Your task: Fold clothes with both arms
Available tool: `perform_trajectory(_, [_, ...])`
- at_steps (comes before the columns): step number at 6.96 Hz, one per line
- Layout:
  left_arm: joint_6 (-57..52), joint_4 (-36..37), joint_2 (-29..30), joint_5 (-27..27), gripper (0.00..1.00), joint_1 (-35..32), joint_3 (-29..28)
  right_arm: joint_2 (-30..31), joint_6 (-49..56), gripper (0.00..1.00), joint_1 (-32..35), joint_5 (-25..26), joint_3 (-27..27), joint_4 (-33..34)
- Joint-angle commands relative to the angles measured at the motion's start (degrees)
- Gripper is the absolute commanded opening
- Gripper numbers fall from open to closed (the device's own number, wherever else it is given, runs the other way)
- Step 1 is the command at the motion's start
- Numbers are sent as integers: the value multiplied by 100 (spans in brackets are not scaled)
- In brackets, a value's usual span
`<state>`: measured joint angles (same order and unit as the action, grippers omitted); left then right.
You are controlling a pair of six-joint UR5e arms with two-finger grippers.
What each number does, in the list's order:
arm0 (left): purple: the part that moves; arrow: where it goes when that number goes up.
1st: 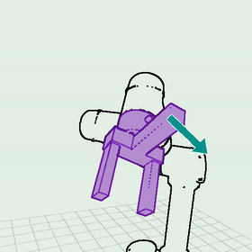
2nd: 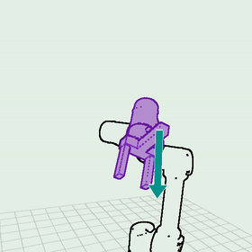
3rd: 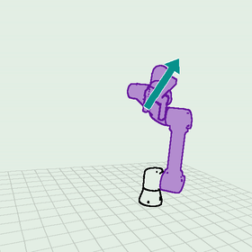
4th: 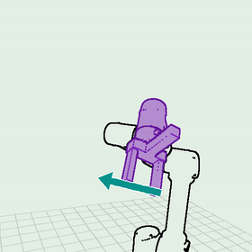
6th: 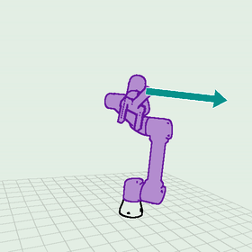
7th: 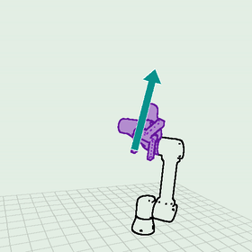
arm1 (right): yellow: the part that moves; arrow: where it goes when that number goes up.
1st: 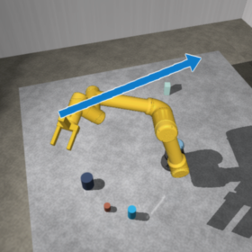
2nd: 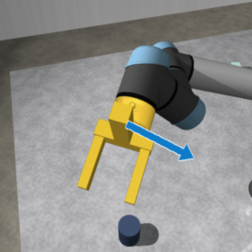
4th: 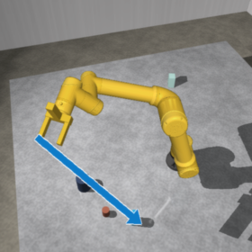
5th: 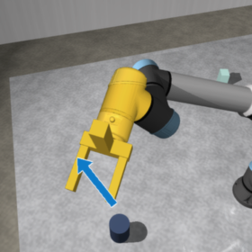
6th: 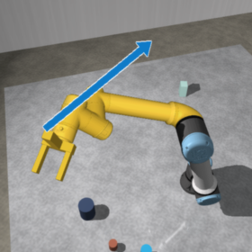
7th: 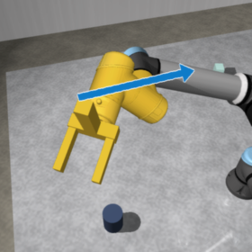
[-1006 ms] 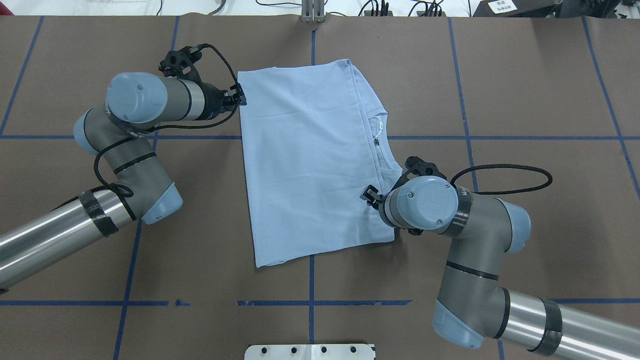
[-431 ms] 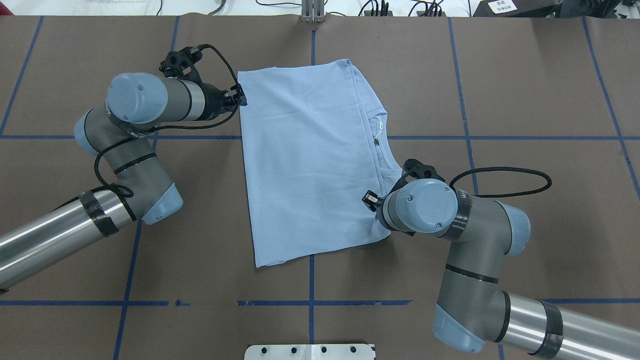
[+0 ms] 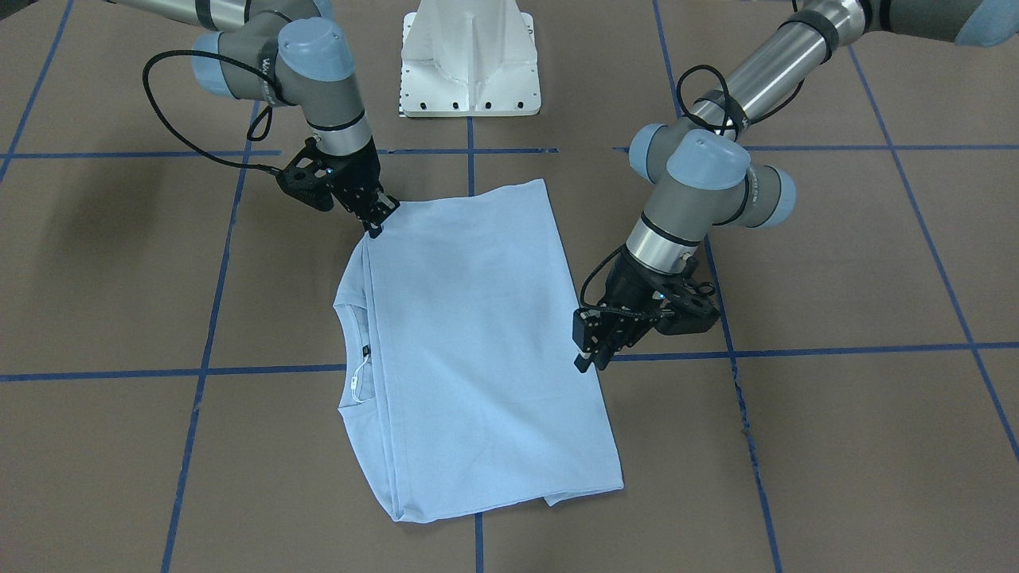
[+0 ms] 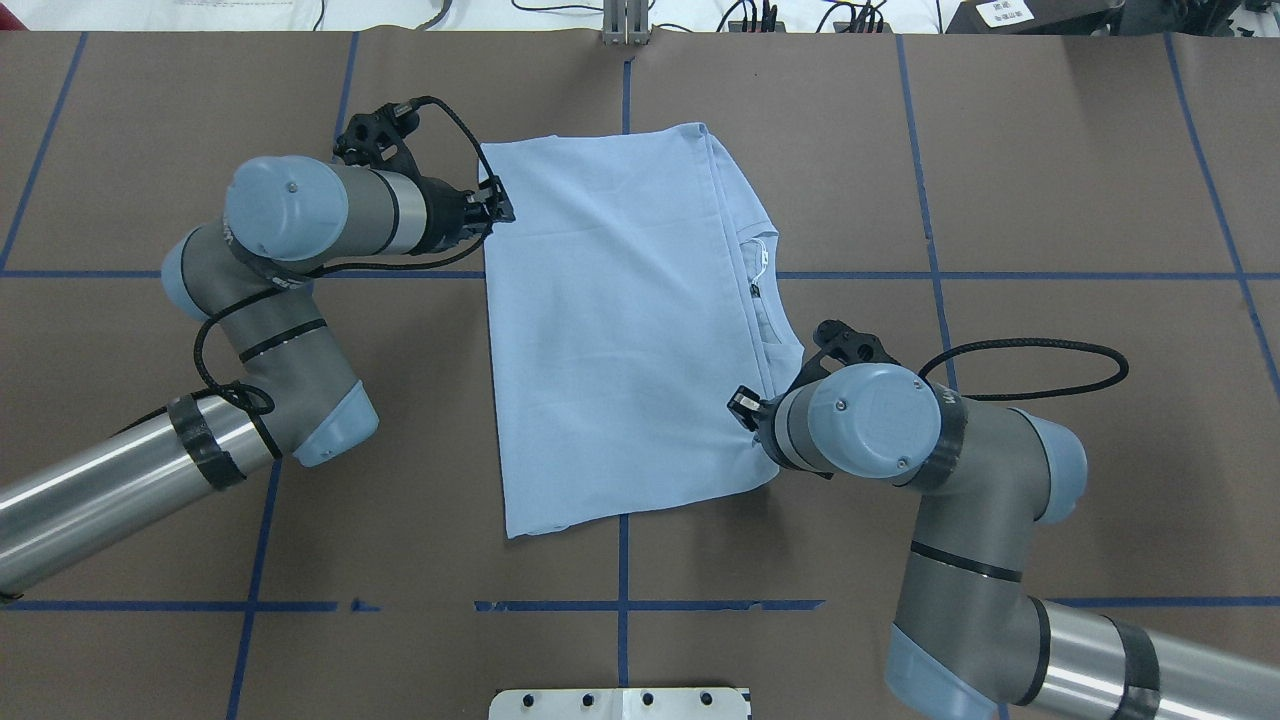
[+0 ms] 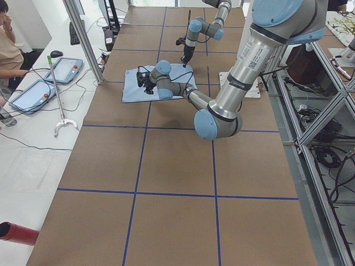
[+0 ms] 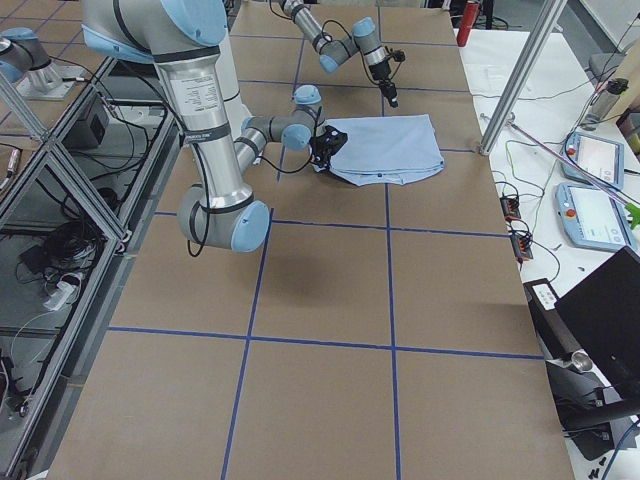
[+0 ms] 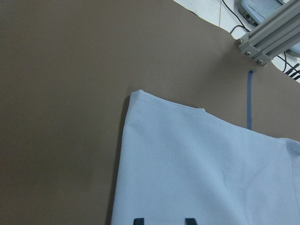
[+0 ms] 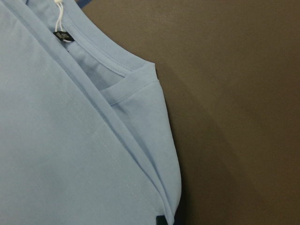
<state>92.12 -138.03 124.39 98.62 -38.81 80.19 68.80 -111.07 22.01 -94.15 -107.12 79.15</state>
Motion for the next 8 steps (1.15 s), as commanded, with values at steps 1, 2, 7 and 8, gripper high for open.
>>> perform_trajectory(1, [997, 694, -168, 70, 40, 626, 1072, 352, -299, 0, -292, 19, -702, 135])
perform_trajectory(2, [1297, 821, -718, 18, 41, 934, 1765, 370, -344, 0, -424, 46, -897, 414])
perform_trajectory(7, [2089, 2232, -1550, -633, 44, 2262, 2868, 379, -354, 0, -496, 116, -934, 461])
perform_trajectory(8, [2378, 2367, -1541, -642, 43, 2481, 2940, 379, -354, 0, -496, 116, -934, 461])
